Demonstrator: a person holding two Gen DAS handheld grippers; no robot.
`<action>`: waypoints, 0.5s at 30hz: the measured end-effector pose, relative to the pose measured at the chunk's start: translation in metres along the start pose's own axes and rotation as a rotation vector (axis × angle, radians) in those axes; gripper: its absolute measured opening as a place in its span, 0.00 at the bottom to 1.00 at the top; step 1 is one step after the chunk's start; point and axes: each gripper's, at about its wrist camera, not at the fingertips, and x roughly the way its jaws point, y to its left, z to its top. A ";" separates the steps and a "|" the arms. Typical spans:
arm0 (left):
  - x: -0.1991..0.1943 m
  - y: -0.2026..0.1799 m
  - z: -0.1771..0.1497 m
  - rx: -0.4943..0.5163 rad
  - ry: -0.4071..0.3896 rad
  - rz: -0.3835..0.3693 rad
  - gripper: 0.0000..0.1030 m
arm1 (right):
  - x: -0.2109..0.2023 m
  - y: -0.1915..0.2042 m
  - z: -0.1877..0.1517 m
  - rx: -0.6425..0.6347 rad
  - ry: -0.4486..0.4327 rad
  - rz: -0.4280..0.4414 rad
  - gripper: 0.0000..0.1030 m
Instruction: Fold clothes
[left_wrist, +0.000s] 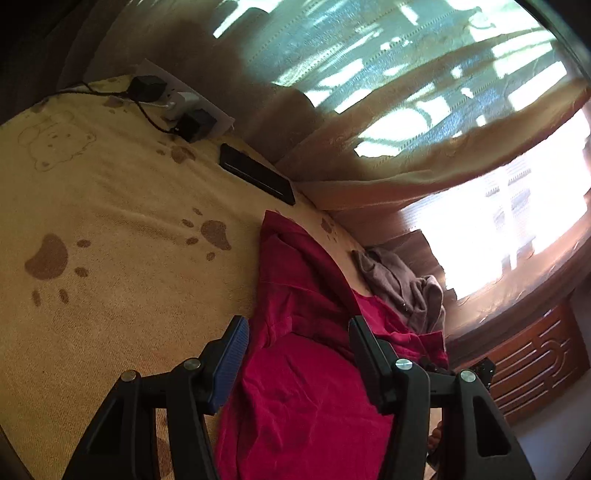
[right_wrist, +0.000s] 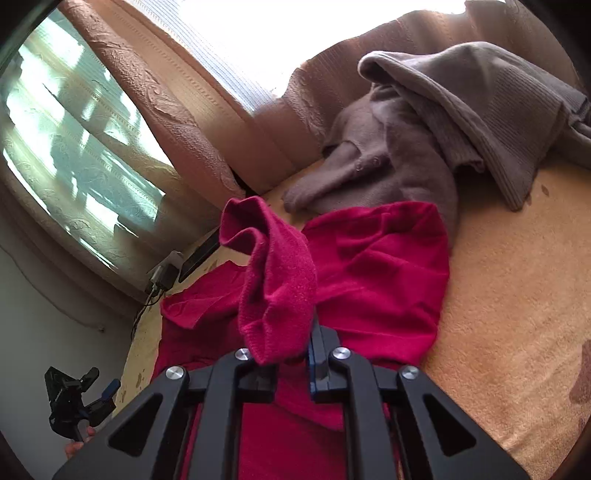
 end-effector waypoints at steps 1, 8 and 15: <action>0.013 -0.009 0.002 0.046 0.026 0.037 0.57 | -0.001 -0.003 -0.002 -0.006 -0.003 -0.007 0.16; 0.080 -0.023 0.011 0.234 0.102 0.270 0.57 | -0.030 0.008 0.000 -0.029 -0.009 0.124 0.16; 0.096 0.004 0.028 0.271 0.089 0.409 0.57 | -0.051 -0.013 -0.018 -0.184 -0.002 -0.252 0.95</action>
